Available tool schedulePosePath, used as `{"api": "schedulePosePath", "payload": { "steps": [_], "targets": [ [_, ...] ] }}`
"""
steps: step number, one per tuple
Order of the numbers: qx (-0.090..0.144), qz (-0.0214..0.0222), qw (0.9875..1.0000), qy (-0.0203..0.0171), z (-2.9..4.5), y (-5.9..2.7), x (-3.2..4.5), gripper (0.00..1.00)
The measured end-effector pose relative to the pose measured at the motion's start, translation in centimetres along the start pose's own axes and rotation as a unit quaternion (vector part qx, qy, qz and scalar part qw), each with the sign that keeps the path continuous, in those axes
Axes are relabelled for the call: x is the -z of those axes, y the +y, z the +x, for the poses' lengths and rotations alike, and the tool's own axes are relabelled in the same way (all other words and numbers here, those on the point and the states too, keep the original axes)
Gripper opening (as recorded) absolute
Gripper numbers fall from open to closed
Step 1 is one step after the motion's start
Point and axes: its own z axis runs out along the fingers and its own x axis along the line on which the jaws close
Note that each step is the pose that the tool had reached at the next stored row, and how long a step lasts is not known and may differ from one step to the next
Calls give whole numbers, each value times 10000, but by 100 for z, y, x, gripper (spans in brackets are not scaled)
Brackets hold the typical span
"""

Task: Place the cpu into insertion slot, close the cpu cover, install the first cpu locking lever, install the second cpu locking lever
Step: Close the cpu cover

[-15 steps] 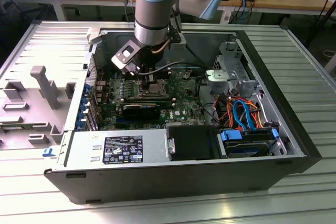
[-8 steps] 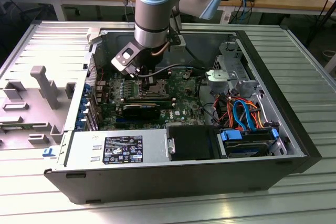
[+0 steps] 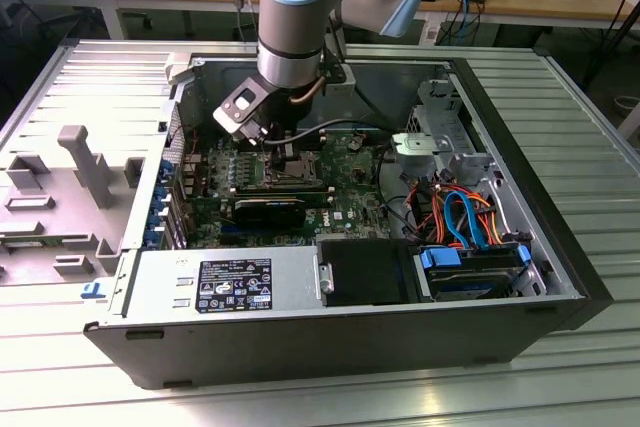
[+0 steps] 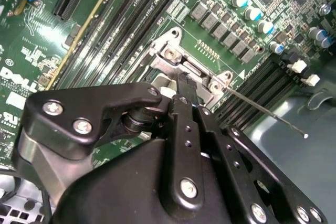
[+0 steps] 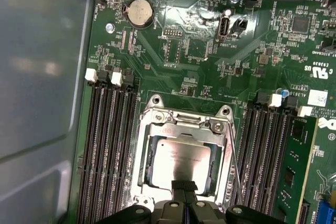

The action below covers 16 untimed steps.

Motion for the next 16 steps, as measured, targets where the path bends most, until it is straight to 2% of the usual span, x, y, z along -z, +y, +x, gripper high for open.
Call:
{"api": "schedulePosePath", "payload": {
  "steps": [3,16],
  "targets": [
    [0,12,10000,5,-6,37,4,11],
    [0,11,10000,13,-5,42,25,11]
  ]
}}
